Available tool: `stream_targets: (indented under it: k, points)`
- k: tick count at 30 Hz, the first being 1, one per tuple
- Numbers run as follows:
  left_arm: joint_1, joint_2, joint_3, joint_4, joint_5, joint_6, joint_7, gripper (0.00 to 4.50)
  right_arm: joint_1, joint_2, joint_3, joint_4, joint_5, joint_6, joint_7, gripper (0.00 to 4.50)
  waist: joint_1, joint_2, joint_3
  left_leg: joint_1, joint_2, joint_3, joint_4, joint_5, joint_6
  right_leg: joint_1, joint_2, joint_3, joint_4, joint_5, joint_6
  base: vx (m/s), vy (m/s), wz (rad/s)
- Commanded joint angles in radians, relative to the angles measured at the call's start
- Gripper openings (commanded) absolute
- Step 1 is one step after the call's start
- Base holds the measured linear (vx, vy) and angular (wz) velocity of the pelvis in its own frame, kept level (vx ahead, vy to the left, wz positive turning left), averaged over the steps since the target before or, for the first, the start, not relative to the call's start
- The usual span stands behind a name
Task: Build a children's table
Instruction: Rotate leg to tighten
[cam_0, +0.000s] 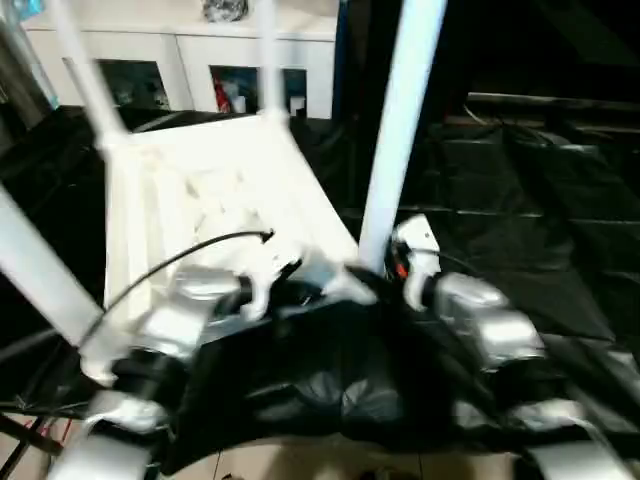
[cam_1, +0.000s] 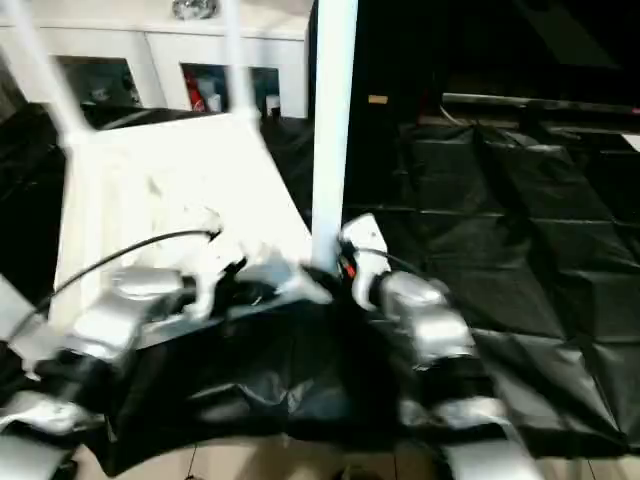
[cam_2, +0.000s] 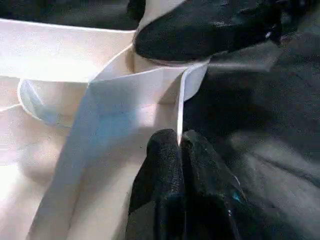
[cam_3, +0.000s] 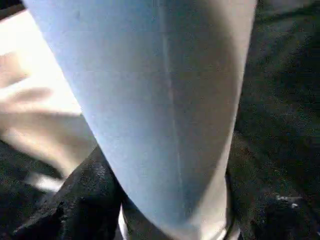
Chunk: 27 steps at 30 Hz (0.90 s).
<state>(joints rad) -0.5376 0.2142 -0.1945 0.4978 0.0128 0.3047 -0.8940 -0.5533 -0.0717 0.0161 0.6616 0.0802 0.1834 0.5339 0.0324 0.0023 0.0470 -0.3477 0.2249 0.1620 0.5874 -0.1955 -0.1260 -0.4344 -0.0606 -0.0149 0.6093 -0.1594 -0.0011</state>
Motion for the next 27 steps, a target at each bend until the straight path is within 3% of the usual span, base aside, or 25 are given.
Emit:
stream_targets:
  k: [1,4,11,15,17,19,24,27]
  points:
    - [-0.053,-0.091,-0.035,-0.038,-0.039,-0.02,0.022,0.0,0.023,0.096,0.138,0.057,-0.049,-0.001,0.062,2.51,0.003,0.002,-0.054,-0.005,-0.023,0.012,-0.07,-0.295,0.007,0.049,-0.037,0.01,-0.105,-0.503,-0.109,0.0,0.0,0.0]
    - [-0.05,-0.083,-0.034,-0.049,-0.051,-0.022,-0.004,0.0,0.032,0.1,0.143,0.014,-0.011,0.009,0.156,3.2,0.005,0.003,-0.056,-0.009,-0.021,0.012,-0.073,-0.29,0.021,0.053,-0.035,0.012,-0.1,-0.445,-0.125,0.0,0.0,0.0]
    - [-0.022,-0.022,-0.033,-0.073,-0.052,-0.022,-0.078,0.0,0.03,0.017,0.159,-0.018,0.008,0.012,0.296,3.7,0.006,0.005,-0.059,-0.011,-0.018,0.014,-0.072,-0.272,0.03,0.061,-0.036,0.014,-0.088,-0.345,-0.175,0.0,0.0,0.0]
    - [-0.014,0.004,-0.038,-0.087,-0.058,-0.015,-0.124,0.0,0.043,-0.039,0.176,-0.064,0.031,0.023,0.41,3.7,0.009,0.005,-0.062,-0.013,-0.017,0.016,-0.068,-0.231,0.048,0.068,-0.037,0.015,-0.079,-0.244,-0.213,0.0,0.0,0.0]
    - [-0.004,0.045,-0.042,-0.106,-0.074,-0.014,-0.205,0.0,0.067,-0.129,0.203,-0.141,0.06,0.047,0.582,3.7,0.011,0.004,-0.066,-0.013,-0.015,0.017,-0.065,-0.2,0.062,0.072,-0.034,0.015,-0.072,-0.181,-0.228,0.0,0.0,0.0]
    - [0.0,0.062,-0.048,-0.114,-0.079,-0.014,-0.24,0.0,0.072,-0.156,0.209,-0.157,0.062,0.056,0.626,3.7,0.015,0.006,-0.066,-0.014,-0.014,0.018,-0.063,-0.181,0.074,0.071,-0.034,0.015,-0.066,-0.125,-0.251,0.0,0.0,0.0]
    - [0.021,0.122,-0.075,-0.149,-0.095,0.001,-0.356,0.0,0.076,-0.205,0.215,-0.183,0.08,0.09,0.721,3.7,0.035,0.01,-0.065,-0.007,-0.007,0.022,-0.064,-0.19,0.072,0.069,-0.036,0.013,-0.063,-0.128,-0.267,0.0,0.0,0.0]
    - [0.042,0.184,-0.1,-0.185,-0.107,0.02,-0.45,0.0,0.084,-0.252,0.244,-0.226,0.089,0.116,0.806,3.7,0.042,0.01,-0.062,-0.006,-0.006,0.022,-0.066,-0.209,0.063,0.069,-0.036,0.014,-0.065,-0.165,-0.255,0.0,0.0,0.0]
